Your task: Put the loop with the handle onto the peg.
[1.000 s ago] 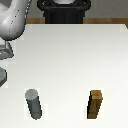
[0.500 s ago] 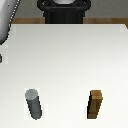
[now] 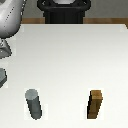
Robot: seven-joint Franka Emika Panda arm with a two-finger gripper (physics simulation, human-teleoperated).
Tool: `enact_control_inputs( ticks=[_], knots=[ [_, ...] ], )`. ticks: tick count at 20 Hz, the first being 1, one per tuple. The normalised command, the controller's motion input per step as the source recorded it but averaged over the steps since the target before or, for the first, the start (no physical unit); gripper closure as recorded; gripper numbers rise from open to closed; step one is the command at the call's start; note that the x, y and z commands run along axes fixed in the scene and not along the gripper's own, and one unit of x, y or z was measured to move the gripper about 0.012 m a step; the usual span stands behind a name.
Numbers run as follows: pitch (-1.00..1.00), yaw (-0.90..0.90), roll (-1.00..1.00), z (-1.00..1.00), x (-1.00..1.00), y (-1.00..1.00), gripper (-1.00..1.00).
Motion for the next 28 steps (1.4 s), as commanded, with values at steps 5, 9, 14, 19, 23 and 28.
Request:
enact_control_inputs(
  ticks=[5,9,14,19,23,28],
  knots=[
    [0.0,0.03,0.0,0.0,0.0,1.0,1.0],
    [0.0,0.73,0.0,0.0,0.0,0.0,1.0],
    [0.0,0.55,0.0,0.0,0.0,0.0,1.0],
    [0.0,0.0,0.0,0.2,0.0,0.0,1.0],
    [0.0,0.0,0.0,0.75,0.0,0.0,1.0],
    [0.0,0.0,0.0,0.0,0.6,0.0,1.0]
  ],
)
